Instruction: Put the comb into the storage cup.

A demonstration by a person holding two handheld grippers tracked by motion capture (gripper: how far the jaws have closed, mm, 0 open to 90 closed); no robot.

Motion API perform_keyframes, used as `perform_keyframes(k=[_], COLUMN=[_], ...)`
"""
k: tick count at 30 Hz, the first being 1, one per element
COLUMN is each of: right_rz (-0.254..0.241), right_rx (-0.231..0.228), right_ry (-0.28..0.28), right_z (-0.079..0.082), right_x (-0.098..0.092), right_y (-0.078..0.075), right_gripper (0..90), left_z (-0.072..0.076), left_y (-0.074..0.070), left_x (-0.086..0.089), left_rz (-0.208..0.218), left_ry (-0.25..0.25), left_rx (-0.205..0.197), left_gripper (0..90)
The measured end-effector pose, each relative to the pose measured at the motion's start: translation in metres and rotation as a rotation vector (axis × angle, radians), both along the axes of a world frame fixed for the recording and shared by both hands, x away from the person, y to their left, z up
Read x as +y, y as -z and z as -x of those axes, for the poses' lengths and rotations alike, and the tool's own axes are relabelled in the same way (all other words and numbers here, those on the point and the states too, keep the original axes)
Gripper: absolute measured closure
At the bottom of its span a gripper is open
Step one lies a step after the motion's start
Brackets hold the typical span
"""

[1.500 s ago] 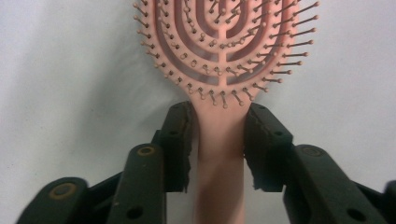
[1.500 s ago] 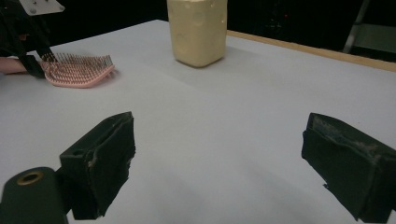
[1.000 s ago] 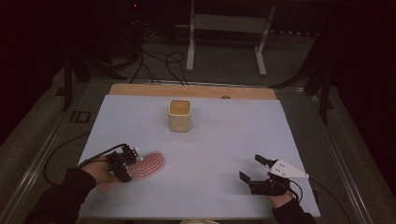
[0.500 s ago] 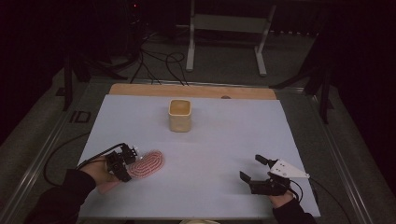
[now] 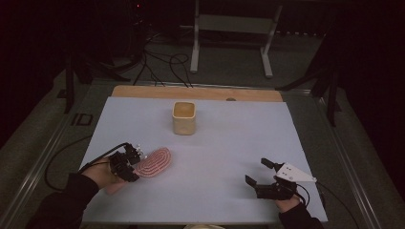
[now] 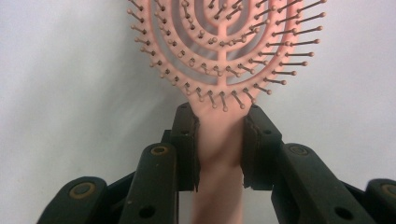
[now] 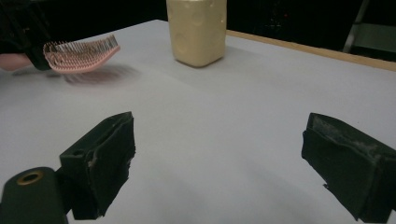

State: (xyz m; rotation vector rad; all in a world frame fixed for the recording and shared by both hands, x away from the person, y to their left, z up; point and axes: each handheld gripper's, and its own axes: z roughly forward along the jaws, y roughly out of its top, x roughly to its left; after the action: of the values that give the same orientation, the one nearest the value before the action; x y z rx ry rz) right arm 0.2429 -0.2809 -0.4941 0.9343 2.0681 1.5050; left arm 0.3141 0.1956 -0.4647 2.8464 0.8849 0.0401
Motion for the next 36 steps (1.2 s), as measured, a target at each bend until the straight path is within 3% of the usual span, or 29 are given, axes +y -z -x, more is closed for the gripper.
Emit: perform_keyframes(k=[21,36], right_rz=[-0.003,-0.004], right_rx=[-0.001,-0.001], right_ry=[-0.001,-0.002], right_z=[0.0,0.0], right_x=[0.0,0.0], right_y=[0.0,0.0], right_gripper=[9.4,9.4], left_z=[0.004,0.006], left_y=[-0.023,-0.027], left_x=[-0.025,-0.05], left_rz=[0.163,0.3], left_ry=[0.011,0.017], left_rx=[-0.122,-0.202], left_gripper=[70.9,70.8])
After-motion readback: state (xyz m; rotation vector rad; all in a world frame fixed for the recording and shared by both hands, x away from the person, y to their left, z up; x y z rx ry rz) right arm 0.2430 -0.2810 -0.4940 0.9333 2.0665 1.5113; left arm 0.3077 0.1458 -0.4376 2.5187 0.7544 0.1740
